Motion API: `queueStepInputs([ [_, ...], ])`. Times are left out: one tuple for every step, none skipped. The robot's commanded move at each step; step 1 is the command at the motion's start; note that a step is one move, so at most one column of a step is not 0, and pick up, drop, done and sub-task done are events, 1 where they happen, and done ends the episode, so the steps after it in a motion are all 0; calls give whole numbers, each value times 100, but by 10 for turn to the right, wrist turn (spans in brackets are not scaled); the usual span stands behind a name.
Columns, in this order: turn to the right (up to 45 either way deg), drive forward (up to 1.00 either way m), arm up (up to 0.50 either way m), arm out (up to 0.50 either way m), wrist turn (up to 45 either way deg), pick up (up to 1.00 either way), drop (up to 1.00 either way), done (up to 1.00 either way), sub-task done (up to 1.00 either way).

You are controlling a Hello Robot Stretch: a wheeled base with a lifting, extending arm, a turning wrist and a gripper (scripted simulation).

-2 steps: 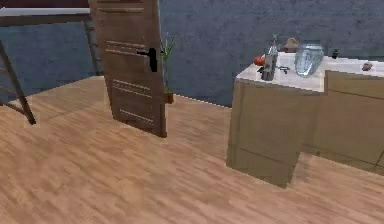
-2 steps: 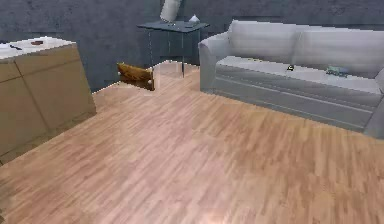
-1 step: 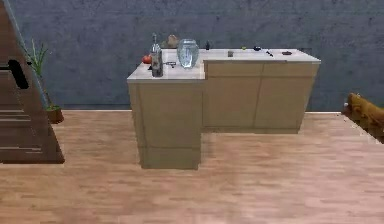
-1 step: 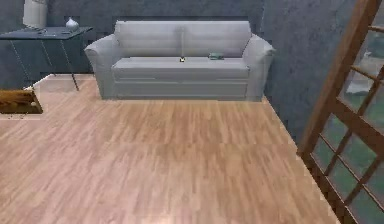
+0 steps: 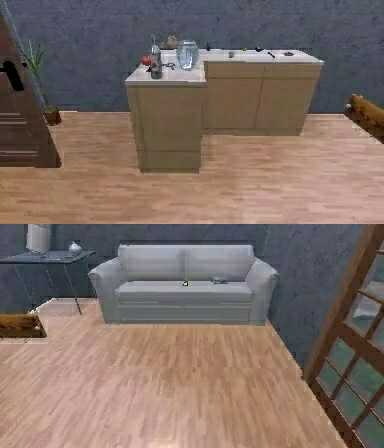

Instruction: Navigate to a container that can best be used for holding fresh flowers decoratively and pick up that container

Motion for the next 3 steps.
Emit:
queueStepInputs([
  [0,85,0,0,0,0,0,0,0],
  [-450,0,0,0,0,0,0,0,0],
  [-420,0,0,0,0,0,0,0,0],
])
